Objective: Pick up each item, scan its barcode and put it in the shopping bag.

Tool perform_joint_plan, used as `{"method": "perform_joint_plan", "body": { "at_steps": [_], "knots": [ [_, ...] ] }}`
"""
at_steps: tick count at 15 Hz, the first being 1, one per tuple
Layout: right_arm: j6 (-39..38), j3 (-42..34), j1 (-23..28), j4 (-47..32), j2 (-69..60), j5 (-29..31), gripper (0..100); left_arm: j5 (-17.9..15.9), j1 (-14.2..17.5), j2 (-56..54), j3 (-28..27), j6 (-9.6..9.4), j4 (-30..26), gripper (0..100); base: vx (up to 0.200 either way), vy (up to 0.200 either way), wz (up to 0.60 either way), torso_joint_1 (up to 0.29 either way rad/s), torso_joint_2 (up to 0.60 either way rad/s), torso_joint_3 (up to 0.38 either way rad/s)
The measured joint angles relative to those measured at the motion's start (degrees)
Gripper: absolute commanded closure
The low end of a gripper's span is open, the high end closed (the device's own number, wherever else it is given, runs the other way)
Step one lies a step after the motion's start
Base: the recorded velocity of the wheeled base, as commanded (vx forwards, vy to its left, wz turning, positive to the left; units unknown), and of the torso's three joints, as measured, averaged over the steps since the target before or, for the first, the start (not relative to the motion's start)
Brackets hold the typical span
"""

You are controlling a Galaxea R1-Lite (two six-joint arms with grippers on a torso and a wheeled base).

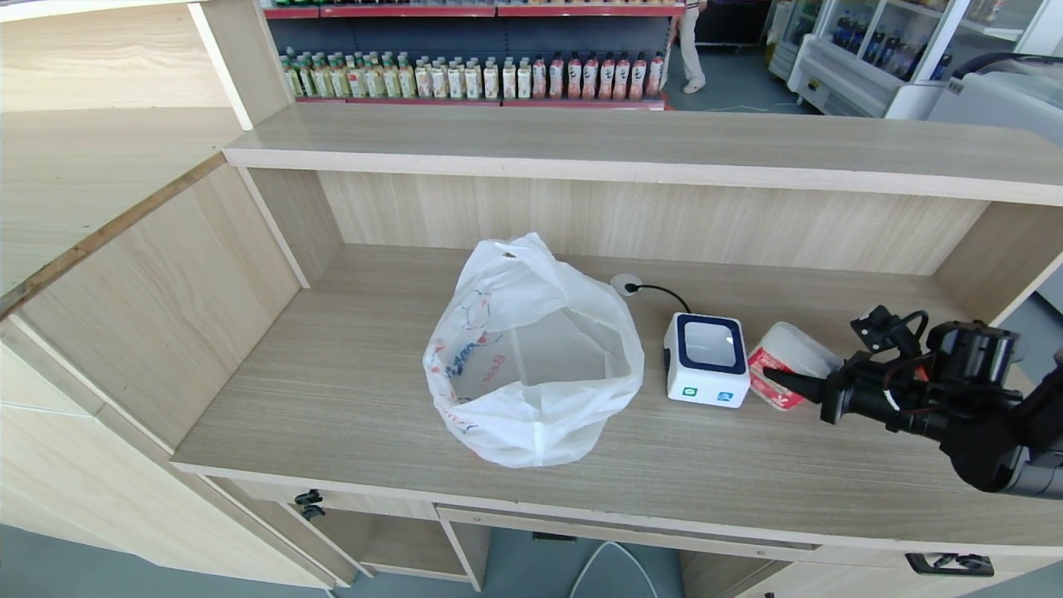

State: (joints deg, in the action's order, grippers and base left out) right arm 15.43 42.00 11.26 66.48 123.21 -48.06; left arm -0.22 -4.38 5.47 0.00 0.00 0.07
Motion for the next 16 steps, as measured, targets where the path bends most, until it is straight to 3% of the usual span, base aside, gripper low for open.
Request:
{"method": "perform_joint_plan", "body": {
  "at_steps": [9, 16],
  "knots": [
    [0.0, -2.3, 1.3, 2.9, -5.1, 0.1, 100, 0.0, 0.0, 0.0, 0.0, 0.00, 0.0, 0, 0.000, 0.000, 0.00, 0.000, 0.00, 0.000],
    [0.0, -11.5, -0.5, 2.8, -22.6, -1.3, 100, 0.0, 0.0, 0.0, 0.0, 0.00, 0.0, 0, 0.000, 0.000, 0.00, 0.000, 0.00, 0.000]
  ]
}}
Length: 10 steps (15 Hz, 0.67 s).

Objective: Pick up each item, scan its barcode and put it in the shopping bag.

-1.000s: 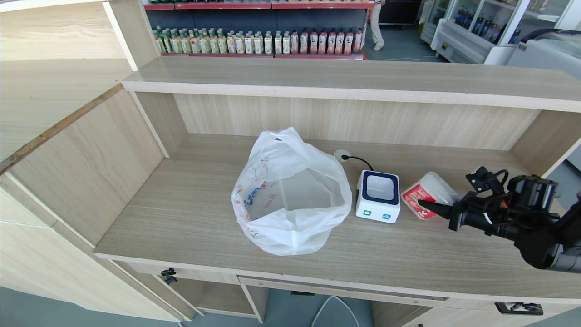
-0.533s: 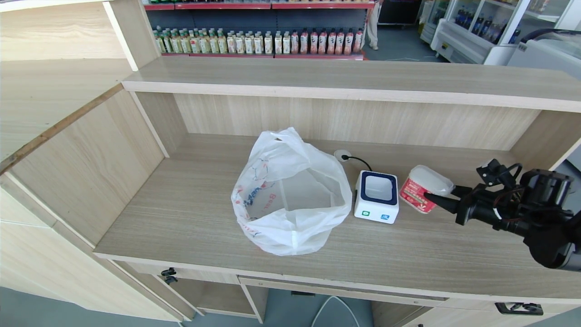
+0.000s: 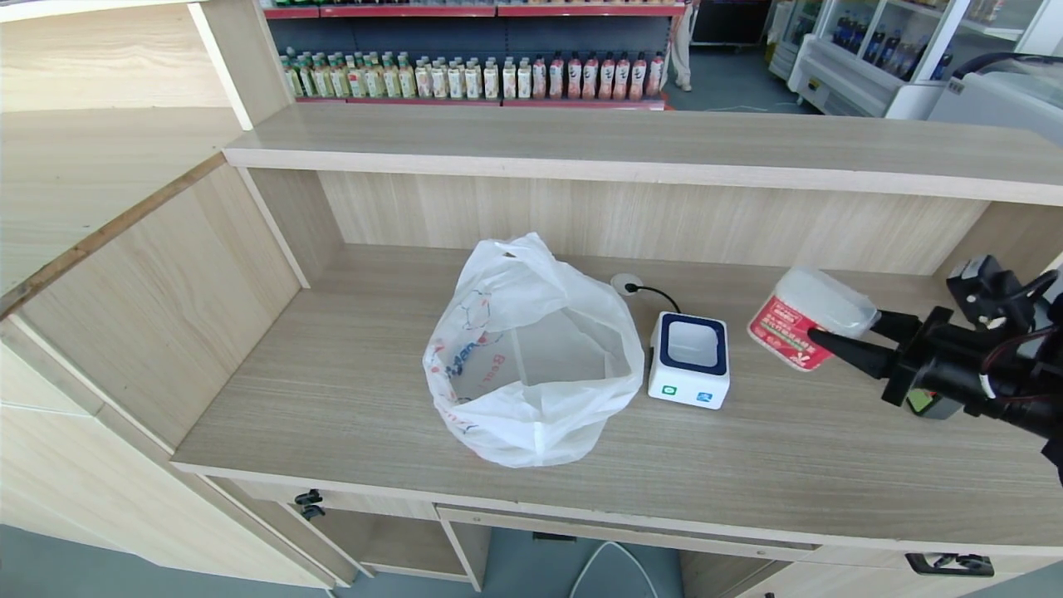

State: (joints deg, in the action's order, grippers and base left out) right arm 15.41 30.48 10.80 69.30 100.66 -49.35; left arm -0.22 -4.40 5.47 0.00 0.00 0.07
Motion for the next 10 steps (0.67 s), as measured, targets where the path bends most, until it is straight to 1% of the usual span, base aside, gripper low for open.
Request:
{"method": "perform_joint_plan", "body": {
  "at_steps": [3, 5, 7, 10],
  "knots": [
    [-1.1, -3.0, -2.8, -0.4, -12.5, -5.4, 100, 0.0, 0.0, 0.0, 0.0, 0.00, 0.0, 0, 0.000, 0.000, 0.00, 0.000, 0.00, 0.000],
    [-4.3, -3.9, -4.9, -0.5, -20.3, -10.0, 100, 0.0, 0.0, 0.0, 0.0, 0.00, 0.0, 0, 0.000, 0.000, 0.00, 0.000, 0.00, 0.000],
    [-8.5, -4.2, -6.0, -0.3, -26.1, -14.9, 100, 0.0, 0.0, 0.0, 0.0, 0.00, 0.0, 0, 0.000, 0.000, 0.00, 0.000, 0.00, 0.000],
    [-9.2, -3.7, -7.3, 0.0, -31.7, -19.6, 100, 0.0, 0.0, 0.0, 0.0, 0.00, 0.0, 0, 0.000, 0.000, 0.00, 0.000, 0.00, 0.000]
  ]
}}
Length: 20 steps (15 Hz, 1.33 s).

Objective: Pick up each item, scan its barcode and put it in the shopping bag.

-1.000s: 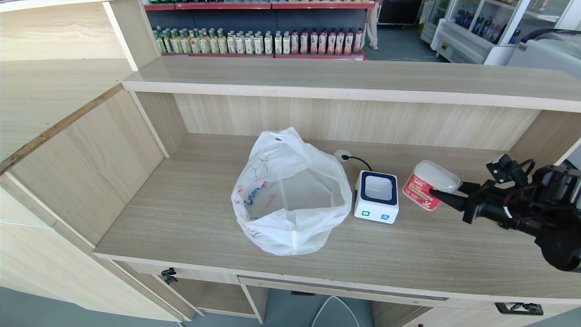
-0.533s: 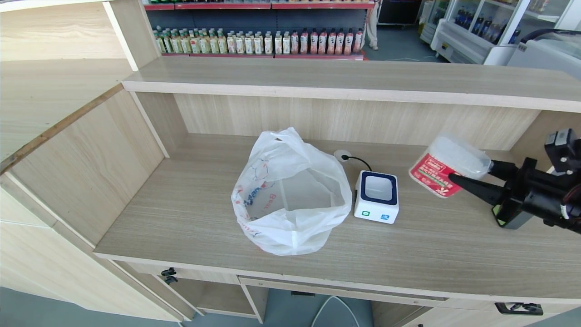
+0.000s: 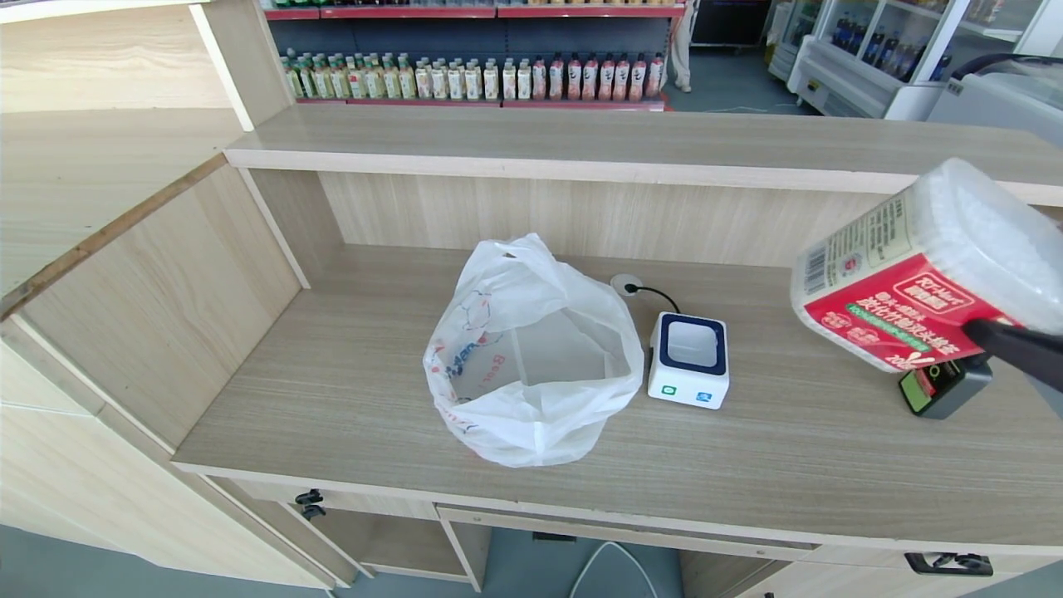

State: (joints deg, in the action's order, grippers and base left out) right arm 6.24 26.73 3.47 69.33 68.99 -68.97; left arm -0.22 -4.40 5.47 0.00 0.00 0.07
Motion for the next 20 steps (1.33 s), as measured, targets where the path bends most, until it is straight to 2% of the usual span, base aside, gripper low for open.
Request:
{"method": "perform_joint_plan", "body": {
  "at_steps": [5, 8, 10, 14, 17, 20],
  "knots": [
    [0.0, -0.3, -2.4, -1.1, -6.3, -9.0, 100, 0.0, 0.0, 0.0, 0.0, 0.00, 0.0, 0, 0.000, 0.000, 0.00, 0.000, 0.00, 0.000],
    [-0.2, -0.2, -2.7, -2.3, -7.4, -11.8, 100, 0.0, 0.0, 0.0, 0.0, 0.00, 0.0, 0, 0.000, 0.000, 0.00, 0.000, 0.00, 0.000],
    [-3.1, 0.9, -2.9, -2.4, -7.8, -12.0, 100, 0.0, 0.0, 0.0, 0.0, 0.00, 0.0, 0, 0.000, 0.000, 0.00, 0.000, 0.00, 0.000],
    [-14.1, 3.6, -4.7, -1.8, -8.8, -12.1, 100, 0.0, 0.0, 0.0, 0.0, 0.00, 0.0, 0, 0.000, 0.000, 0.00, 0.000, 0.00, 0.000],
    [-14.9, 3.4, -9.0, -1.8, -8.6, -12.2, 100, 0.0, 0.0, 0.0, 0.0, 0.00, 0.0, 0, 0.000, 0.000, 0.00, 0.000, 0.00, 0.000],
    [-15.0, 5.5, -10.7, -2.1, -6.6, -12.1, 100, 0.0, 0.0, 0.0, 0.0, 0.00, 0.0, 0, 0.000, 0.000, 0.00, 0.000, 0.00, 0.000]
  ]
}}
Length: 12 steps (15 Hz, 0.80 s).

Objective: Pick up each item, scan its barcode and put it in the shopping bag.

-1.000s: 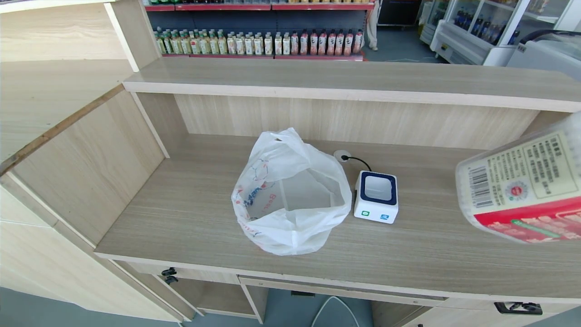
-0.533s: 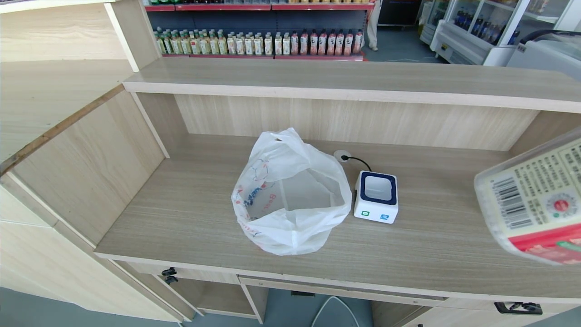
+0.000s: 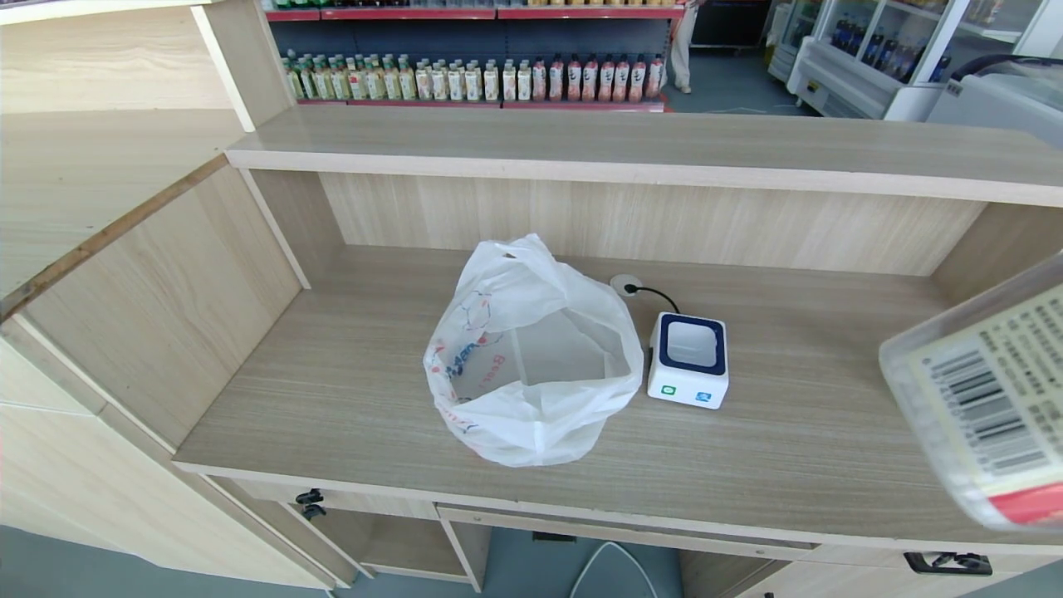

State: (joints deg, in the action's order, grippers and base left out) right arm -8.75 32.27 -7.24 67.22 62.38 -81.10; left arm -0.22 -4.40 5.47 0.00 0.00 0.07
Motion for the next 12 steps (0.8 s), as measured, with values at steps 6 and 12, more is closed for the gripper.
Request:
{"method": "perform_joint_plan", "body": {
  "at_steps": [6, 12],
  "knots": [
    [-1.6, 4.3, -1.3, -0.1, 1.6, 0.0, 100, 0.0, 0.0, 0.0, 0.0, 0.00, 0.0, 0, 0.000, 0.000, 0.00, 0.000, 0.00, 0.000],
    [1.3, 3.7, -2.9, 1.7, 3.8, 0.5, 100, 0.0, 0.0, 0.0, 0.0, 0.00, 0.0, 0, 0.000, 0.000, 0.00, 0.000, 0.00, 0.000]
  ]
}}
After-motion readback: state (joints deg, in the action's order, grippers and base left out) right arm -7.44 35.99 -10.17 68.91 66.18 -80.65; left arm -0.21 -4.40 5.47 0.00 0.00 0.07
